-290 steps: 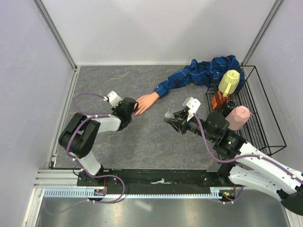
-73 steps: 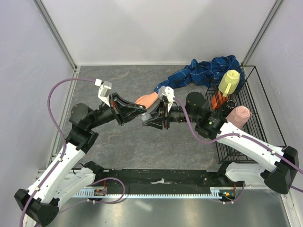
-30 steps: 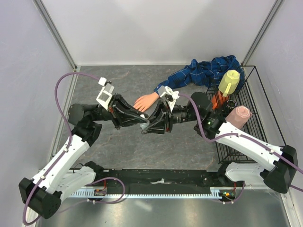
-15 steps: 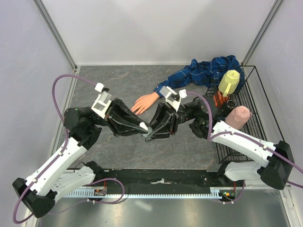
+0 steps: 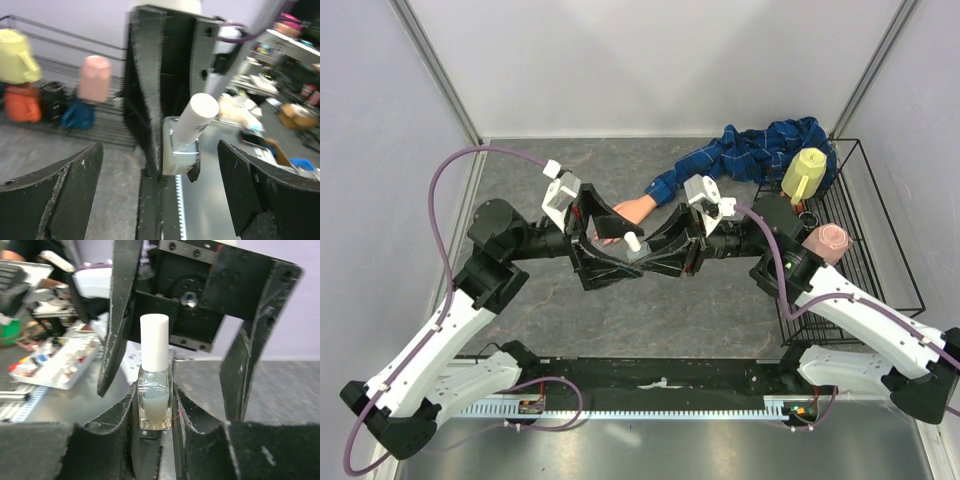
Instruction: Paint the nails
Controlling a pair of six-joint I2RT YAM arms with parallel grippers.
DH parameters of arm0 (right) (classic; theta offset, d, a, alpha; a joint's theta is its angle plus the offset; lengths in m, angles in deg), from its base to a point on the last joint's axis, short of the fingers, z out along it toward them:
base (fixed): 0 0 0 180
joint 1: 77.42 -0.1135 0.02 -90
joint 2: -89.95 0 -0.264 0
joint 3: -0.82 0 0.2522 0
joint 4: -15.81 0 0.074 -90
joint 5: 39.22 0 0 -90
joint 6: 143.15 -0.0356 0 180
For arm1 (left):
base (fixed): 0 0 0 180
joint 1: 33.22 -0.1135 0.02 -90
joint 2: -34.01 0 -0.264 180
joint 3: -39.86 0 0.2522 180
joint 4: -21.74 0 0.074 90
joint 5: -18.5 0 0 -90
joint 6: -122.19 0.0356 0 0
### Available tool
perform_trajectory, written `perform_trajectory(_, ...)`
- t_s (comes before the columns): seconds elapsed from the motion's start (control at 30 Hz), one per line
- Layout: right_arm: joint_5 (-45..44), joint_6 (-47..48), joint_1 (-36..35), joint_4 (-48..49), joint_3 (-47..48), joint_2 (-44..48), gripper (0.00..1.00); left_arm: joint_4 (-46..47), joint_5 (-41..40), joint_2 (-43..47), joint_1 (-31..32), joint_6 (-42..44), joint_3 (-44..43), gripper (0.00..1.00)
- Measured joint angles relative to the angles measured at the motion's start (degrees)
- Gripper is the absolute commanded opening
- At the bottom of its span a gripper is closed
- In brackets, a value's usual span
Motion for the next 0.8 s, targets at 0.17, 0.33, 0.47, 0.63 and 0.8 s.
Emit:
perform_trajectory(0.17,-10.12,5.90,-0.13,-7.23,0.20,1.51,0.00,-10.03,-13.73,4.37,0.00,3.43,-0.37,0.84)
perform_trajectory(0.33,-23.45,9.99,-0.17,-11.78,0.26,1.75,0.00,-11.89,-23.61,6.54,0.13,1.81,-2.36,0.56)
perform_trajectory(0.47,-30.84,11.45,-0.28,-13.14,0.33,1.22,0.00,-9.25,-31.47,5.92,2.67,0.11,-2.60,0.64)
perform_trajectory(0.63,-34.99,12.04,-0.68,-13.11,0.37,0.44,0.00,-5.53,-40.33,4.02,8.57,0.15,-2.01,0.64)
perform_trajectory(0.8,-36.11,12.04,-1.03,-13.11,0.37,-0.02,0.00,-3.02,-46.10,1.38,11.04,0.44,-1.46,0.56)
